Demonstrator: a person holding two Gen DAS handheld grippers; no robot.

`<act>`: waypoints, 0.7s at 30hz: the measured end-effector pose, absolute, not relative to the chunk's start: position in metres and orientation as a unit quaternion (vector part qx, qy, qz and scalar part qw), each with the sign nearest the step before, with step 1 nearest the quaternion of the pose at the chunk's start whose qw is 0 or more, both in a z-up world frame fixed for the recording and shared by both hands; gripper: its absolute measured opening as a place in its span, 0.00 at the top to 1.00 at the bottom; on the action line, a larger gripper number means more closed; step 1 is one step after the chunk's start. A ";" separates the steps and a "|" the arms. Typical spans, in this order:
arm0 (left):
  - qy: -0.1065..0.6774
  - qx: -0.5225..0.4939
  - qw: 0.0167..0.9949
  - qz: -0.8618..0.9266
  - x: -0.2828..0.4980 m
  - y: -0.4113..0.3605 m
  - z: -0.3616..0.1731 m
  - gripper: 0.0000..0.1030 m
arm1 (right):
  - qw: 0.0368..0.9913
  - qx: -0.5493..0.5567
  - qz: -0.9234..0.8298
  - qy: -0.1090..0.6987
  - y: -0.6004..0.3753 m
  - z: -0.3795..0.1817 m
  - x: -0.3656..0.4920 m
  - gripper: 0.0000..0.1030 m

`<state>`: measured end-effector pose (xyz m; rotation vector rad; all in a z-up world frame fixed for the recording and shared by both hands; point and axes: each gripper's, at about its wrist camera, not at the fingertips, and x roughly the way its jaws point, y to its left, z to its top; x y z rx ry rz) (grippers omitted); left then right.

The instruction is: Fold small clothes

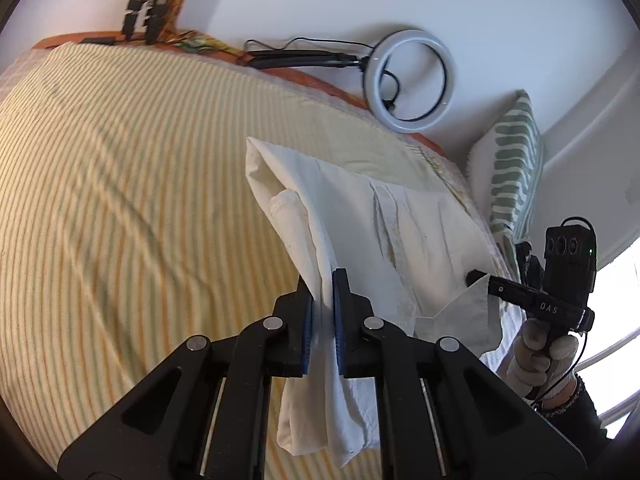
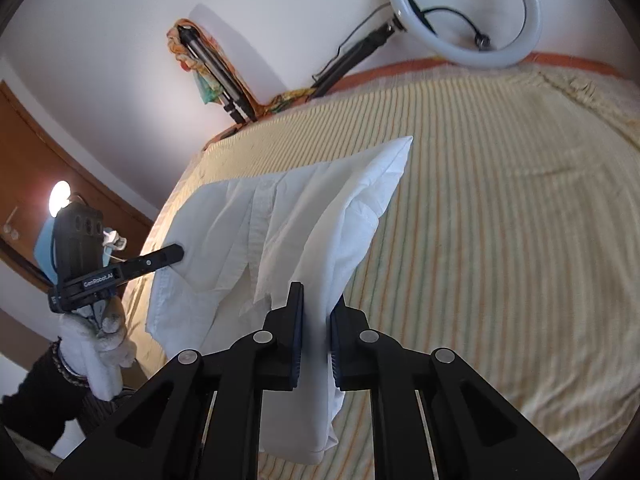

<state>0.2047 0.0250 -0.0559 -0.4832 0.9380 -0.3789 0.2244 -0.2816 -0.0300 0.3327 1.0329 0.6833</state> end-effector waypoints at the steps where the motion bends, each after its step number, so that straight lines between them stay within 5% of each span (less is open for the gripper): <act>1: 0.441 -0.226 0.848 -0.188 0.205 0.018 -0.051 0.93 | 0.806 0.153 0.315 0.477 -0.287 -0.023 0.223 0.90; 21: 0.388 -0.185 0.858 -0.281 0.329 -0.151 0.004 0.93 | 0.897 0.096 0.168 0.398 -0.431 0.044 0.273 0.91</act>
